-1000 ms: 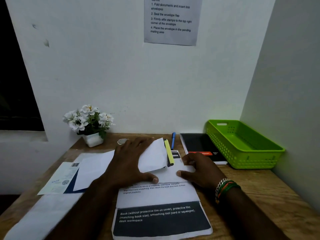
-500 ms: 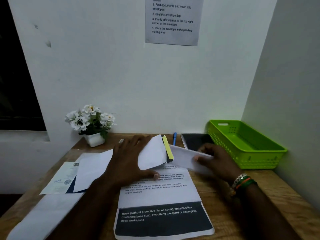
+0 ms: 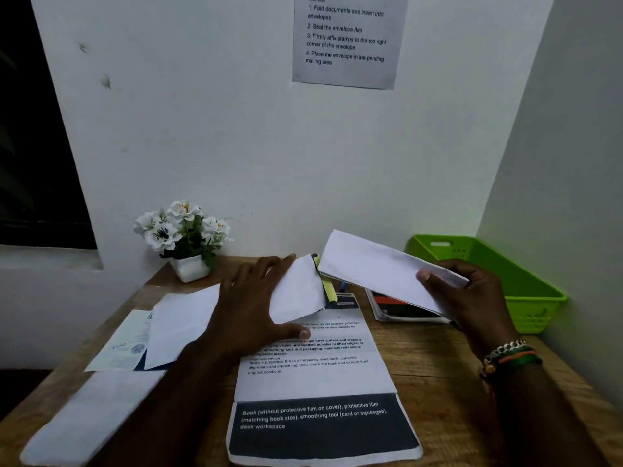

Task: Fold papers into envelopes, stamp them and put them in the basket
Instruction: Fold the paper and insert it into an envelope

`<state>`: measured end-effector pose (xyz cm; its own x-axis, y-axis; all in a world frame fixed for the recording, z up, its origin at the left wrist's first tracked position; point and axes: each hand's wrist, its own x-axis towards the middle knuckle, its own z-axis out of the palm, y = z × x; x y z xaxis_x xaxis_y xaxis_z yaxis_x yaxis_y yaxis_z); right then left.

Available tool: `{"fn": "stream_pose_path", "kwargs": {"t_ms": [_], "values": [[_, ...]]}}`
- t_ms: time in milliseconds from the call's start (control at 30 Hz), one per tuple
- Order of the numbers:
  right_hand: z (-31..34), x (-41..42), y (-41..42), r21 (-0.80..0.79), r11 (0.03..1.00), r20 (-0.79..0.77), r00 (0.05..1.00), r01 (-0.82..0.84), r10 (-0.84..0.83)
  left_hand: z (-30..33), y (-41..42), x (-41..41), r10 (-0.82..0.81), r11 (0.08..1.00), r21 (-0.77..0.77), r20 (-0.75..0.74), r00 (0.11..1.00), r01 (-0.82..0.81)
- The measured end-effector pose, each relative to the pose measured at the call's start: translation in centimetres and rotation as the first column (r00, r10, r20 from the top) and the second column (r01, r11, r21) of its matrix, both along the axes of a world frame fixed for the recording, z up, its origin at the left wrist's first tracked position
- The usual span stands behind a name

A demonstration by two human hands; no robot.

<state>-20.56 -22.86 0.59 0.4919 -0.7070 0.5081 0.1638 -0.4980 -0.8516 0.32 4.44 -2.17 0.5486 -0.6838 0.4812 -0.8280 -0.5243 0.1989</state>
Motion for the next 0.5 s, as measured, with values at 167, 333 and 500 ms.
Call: {"fn": "stream_pose_path", "kwargs": {"t_ms": [167,333,500], "values": [[-0.03,0.05,-0.17,-0.045,0.999,-0.024,1.000,-0.011,0.010,-0.09,0.02,0.04,-0.004,1.000,-0.015,0.009,1.000,0.004],[-0.11,-0.06,-0.46,-0.110,0.994,-0.038,0.999,0.007,-0.011,-0.03,-0.03,0.03,-0.006,1.000,-0.005,-0.008,1.000,0.006],[-0.39,0.00,-1.00,-0.122,0.992,-0.048,0.998,0.043,-0.049,-0.10,0.00,0.10,-0.004,1.000,0.006,-0.017,1.000,0.004]]}}
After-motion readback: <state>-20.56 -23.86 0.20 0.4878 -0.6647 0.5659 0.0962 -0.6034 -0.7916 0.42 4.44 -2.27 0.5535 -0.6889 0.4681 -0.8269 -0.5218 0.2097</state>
